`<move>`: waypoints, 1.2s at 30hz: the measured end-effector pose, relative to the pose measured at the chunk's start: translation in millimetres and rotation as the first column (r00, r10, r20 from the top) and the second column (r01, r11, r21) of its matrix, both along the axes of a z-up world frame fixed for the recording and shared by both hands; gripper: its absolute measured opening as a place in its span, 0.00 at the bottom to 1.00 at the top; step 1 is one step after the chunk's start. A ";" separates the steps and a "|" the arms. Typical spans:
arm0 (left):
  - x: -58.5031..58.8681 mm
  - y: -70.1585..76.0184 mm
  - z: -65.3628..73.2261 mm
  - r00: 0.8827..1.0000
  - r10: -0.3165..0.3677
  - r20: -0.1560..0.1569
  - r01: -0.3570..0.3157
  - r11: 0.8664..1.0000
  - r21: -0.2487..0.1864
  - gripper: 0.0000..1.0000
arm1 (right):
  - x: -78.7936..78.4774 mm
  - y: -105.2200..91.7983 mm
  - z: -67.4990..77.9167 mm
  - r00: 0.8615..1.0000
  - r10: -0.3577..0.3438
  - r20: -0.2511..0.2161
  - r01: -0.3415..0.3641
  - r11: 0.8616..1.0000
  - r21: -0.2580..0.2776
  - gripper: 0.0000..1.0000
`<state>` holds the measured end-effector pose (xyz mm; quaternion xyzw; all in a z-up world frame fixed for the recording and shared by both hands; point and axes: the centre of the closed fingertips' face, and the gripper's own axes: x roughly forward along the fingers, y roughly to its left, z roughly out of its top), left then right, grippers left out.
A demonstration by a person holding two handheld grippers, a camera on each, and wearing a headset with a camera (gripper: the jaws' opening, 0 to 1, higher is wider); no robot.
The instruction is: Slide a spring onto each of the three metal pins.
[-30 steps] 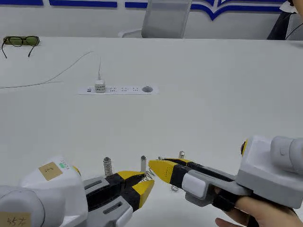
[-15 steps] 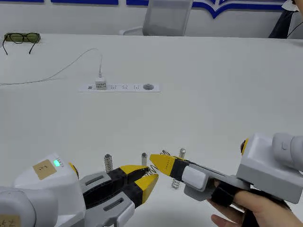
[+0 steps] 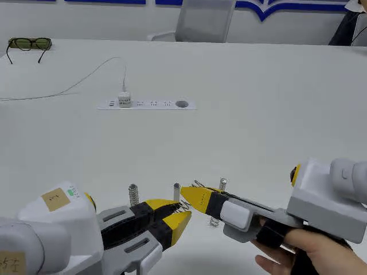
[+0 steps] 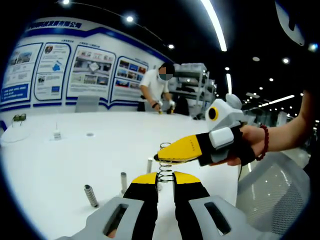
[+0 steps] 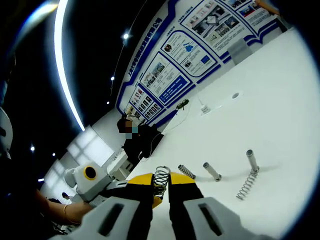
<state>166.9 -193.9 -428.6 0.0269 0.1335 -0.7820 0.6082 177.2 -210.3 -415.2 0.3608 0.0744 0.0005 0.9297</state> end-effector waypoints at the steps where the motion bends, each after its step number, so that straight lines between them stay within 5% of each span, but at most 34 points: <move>1: -0.2 0.1 -1.9 1.000 -0.004 0.023 0.004 1.000 0.010 0.11 | 0.7 1.3 -0.8 1.000 0.009 -0.009 -0.009 1.000 -0.021 0.11; 7: 1.3 -0.7 -2.8 0.997 0.004 0.077 -0.005 1.000 0.012 0.11 | 3.5 0.7 -0.6 1.000 0.011 -0.025 -0.013 0.998 -0.068 0.11; 12: 2.1 -0.2 -10.4 0.987 -0.007 0.158 -0.001 0.999 0.051 0.12 | 4.8 -0.5 -1.2 0.999 0.010 -0.036 -0.014 0.995 -0.097 0.11; 17: 2.9 0.3 -11.7 0.985 -0.001 0.171 -0.007 0.999 0.047 0.17 | 6.6 -5.7 -0.1 0.999 -0.003 -0.037 -0.001 0.992 -0.125 0.11; 23: 6.8 1.4 -16.1 0.983 0.014 0.181 -0.026 0.998 0.060 0.24 | 12.7 -15.2 5.3 0.999 -0.007 -0.049 -0.007 0.962 -0.274 0.11; 29: 10.2 2.1 -19.3 0.983 0.031 0.181 -0.045 0.996 0.072 0.30 | 20.9 -22.7 9.2 0.998 -0.006 -0.056 -0.014 0.938 -0.346 0.12; 36: 11.3 3.7 -24.5 0.983 0.036 0.180 -0.053 0.994 0.091 0.35 | 31.5 -27.7 5.7 0.996 0.012 -0.083 -0.049 0.893 -0.447 0.12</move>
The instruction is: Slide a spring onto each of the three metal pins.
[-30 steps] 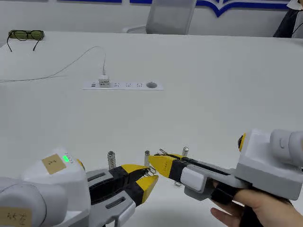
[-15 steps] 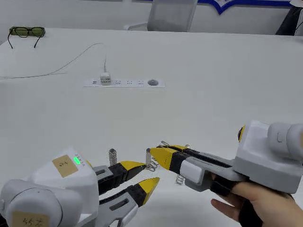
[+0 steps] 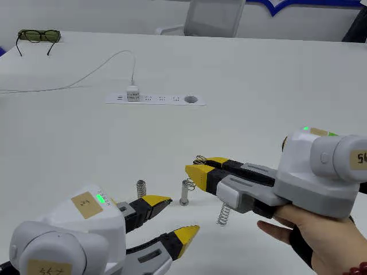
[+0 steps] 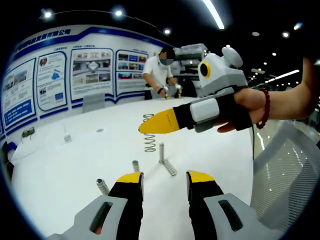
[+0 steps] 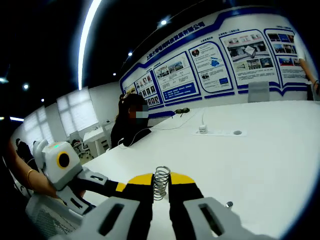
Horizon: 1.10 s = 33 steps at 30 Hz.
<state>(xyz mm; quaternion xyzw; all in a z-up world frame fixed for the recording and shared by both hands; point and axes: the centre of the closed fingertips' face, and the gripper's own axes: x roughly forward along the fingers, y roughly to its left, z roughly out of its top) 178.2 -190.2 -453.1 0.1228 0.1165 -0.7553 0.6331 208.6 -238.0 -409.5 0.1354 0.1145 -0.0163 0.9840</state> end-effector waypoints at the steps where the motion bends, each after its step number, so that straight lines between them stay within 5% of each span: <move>1: -0.1 0.2 -1.0 1.000 0.001 -0.003 -0.001 1.000 0.004 0.36 | 1.3 -1.0 -0.6 1.000 0.001 -0.004 -0.001 1.000 -0.015 0.12; 17: 2.3 3.1 -12.9 0.999 0.025 -0.040 -0.023 0.999 0.044 0.46 | 19.4 -15.2 -24.5 0.998 -0.001 -0.071 -0.009 0.988 -0.152 0.12; 33: 5.5 5.1 -17.9 0.997 0.045 -0.062 -0.041 0.997 0.061 0.52 | 27.8 -29.8 -43.9 0.994 -0.035 -0.108 0.018 0.987 -0.157 0.12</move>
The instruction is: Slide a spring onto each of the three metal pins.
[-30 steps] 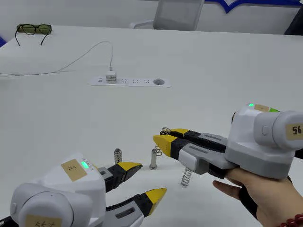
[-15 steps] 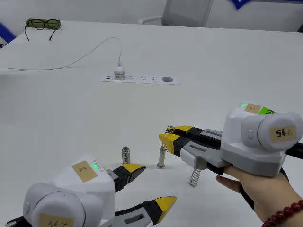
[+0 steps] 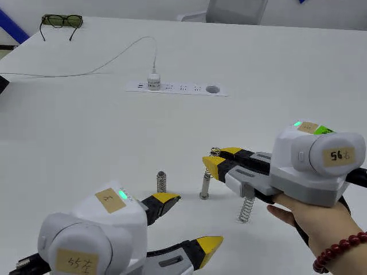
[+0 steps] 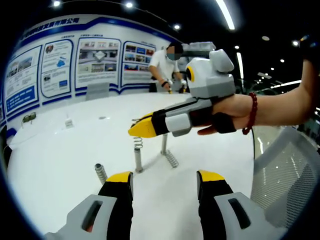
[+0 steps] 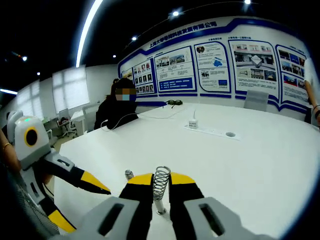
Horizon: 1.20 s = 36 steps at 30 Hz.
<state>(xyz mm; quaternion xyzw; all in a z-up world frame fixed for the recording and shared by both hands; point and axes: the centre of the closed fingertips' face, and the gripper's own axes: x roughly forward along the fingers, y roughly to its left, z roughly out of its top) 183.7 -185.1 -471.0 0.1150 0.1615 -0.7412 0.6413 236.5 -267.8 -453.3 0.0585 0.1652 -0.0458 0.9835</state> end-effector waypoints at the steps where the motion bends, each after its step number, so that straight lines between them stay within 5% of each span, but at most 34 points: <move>1: -0.1 -0.1 0.2 1.000 0.000 -0.001 0.000 1.000 -0.001 0.52 | 0.3 -0.1 -1.5 1.000 0.000 -0.003 0.000 1.000 -0.001 0.12; 18: 0.5 0.8 0.1 1.000 0.005 -0.006 -0.005 1.000 -0.001 0.51 | 1.1 4.7 -8.3 1.000 0.008 -0.019 -0.008 1.000 -0.012 0.12; 26: 0.6 0.9 0.3 1.000 0.007 -0.004 -0.007 1.000 0.001 0.50 | -1.0 11.6 -10.7 0.998 0.040 -0.047 -0.044 0.995 -0.091 0.12; 36: 1.7 1.0 0.9 1.000 0.011 -0.005 -0.011 1.000 -0.001 0.51 | -0.9 12.3 -19.2 0.996 0.047 -0.075 -0.054 0.993 -0.103 0.12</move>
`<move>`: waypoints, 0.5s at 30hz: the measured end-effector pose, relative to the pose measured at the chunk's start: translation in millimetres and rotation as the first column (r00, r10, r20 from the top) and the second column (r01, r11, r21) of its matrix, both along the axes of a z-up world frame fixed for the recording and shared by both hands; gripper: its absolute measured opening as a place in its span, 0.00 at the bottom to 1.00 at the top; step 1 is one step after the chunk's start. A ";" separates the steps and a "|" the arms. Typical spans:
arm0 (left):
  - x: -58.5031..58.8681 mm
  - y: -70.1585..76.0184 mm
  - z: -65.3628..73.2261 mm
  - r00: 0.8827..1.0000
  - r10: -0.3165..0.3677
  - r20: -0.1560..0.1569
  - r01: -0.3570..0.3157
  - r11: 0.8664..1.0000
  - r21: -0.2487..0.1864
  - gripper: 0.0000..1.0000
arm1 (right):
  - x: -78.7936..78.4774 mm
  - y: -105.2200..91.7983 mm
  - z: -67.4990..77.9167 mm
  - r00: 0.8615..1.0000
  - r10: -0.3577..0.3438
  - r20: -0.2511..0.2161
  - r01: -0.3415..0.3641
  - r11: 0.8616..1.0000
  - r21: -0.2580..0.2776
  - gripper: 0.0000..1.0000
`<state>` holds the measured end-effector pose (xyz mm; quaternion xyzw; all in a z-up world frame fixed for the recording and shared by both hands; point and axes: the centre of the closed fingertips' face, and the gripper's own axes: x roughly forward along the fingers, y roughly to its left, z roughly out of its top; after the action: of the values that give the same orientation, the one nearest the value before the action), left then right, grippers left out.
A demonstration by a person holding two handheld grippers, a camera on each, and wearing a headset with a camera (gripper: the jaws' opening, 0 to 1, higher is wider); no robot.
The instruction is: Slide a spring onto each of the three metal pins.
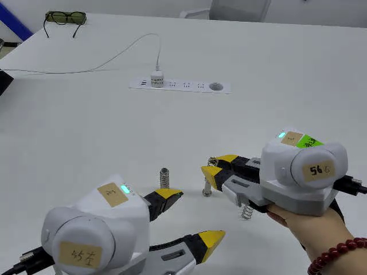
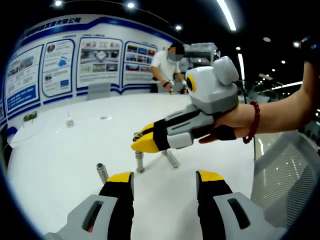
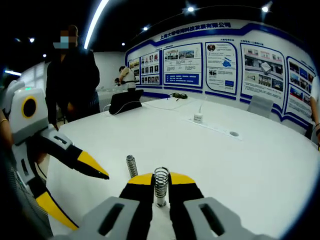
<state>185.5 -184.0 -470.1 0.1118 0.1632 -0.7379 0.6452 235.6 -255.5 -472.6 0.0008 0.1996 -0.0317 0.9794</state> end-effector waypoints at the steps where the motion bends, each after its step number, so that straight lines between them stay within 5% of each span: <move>1: 0.3 0.2 -0.3 1.000 -0.001 0.004 0.001 1.000 0.002 0.51 | 0.3 0.2 -1.0 1.000 0.000 -0.001 0.000 1.000 0.001 0.12; 15: 1.1 0.4 -0.3 1.000 0.000 0.006 -0.001 1.000 0.003 0.50 | 0.2 1.2 -20.8 0.999 -0.004 -0.053 0.005 1.000 0.011 0.12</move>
<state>186.5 -183.7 -470.4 0.1149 0.1624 -0.7372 0.6457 235.8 -254.3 -493.4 0.0056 0.2256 -0.0327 0.9737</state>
